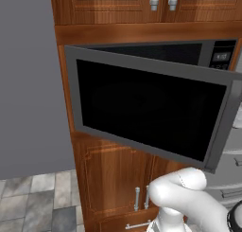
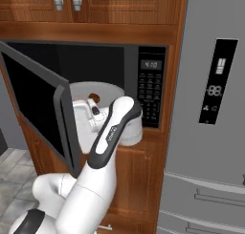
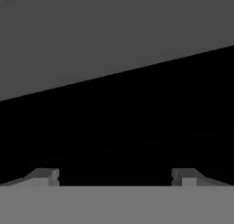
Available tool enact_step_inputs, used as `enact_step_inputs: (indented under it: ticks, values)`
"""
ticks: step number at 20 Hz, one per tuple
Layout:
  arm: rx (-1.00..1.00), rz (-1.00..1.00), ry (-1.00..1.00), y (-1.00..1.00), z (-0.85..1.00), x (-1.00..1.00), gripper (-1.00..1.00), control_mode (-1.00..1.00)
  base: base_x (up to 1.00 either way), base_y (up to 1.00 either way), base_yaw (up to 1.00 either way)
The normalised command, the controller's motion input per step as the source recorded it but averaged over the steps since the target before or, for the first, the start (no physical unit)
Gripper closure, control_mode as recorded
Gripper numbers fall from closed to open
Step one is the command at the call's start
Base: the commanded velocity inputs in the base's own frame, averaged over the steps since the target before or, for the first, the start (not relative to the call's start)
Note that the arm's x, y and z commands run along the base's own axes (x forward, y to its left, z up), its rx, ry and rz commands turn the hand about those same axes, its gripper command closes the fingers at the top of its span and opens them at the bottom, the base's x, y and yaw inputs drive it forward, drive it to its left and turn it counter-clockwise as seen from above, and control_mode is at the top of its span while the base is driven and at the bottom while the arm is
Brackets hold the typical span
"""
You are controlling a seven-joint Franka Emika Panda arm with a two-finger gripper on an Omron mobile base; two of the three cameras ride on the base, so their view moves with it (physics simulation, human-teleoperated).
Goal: Open the microwave door.
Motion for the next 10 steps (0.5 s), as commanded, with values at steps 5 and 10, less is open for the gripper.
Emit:
enact_step_inputs:
  ticks: [5,10]
  values:
    - [0.4,0.36,-0.29,0.51,0.03,-0.53,-1.0,-1.0,0.0,0.0,0.0]
    - [0.42,0.35,-0.29,0.47,0.01,-0.62,-1.0,-1.0,0.0,0.0,0.0]
